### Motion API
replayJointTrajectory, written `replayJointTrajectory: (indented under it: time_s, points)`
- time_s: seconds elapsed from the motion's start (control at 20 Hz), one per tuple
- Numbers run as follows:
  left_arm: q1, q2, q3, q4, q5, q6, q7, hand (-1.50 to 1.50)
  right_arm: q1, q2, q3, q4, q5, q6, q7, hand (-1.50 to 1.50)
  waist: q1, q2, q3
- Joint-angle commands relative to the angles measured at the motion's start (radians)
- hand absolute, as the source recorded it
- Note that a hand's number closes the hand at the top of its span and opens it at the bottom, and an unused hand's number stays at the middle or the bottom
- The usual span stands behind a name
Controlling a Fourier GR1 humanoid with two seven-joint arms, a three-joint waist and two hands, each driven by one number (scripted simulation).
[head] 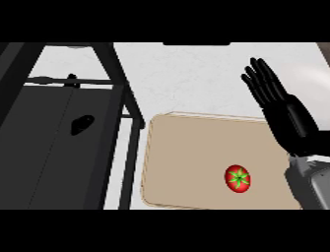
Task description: Pick the tomato from the tray and place it in the plate
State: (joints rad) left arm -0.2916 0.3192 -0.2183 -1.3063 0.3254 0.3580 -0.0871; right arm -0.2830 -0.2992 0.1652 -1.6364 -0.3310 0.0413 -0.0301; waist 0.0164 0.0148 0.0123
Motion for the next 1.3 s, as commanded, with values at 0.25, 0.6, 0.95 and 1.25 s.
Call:
replayJointTrajectory:
  time_s: [0.25,0.6,0.95,1.25]
  points:
    - [0.180,-0.009,-0.044,0.085,0.030,0.008,0.159,0.00,0.140,-0.181,-0.322,-0.076,0.214,-0.345,0.014,1.50,-0.117,-0.031,-0.017]
    - [0.227,-0.014,-0.060,-0.006,0.063,-0.050,0.183,0.00,0.386,-0.085,-0.374,-0.118,0.462,-0.696,0.007,-1.50,-0.111,-0.031,-0.015]
    - [0.256,-0.002,-0.054,-0.026,0.072,-0.099,0.182,0.00,0.713,-0.009,-0.266,-0.370,0.593,-0.723,0.000,-1.50,-0.068,-0.026,-0.016]
    - [0.197,-0.002,-0.065,-0.036,0.043,-0.094,0.212,0.00,0.912,-0.129,-0.142,-0.447,0.755,-0.554,0.225,-1.50,-0.039,-0.011,-0.022]
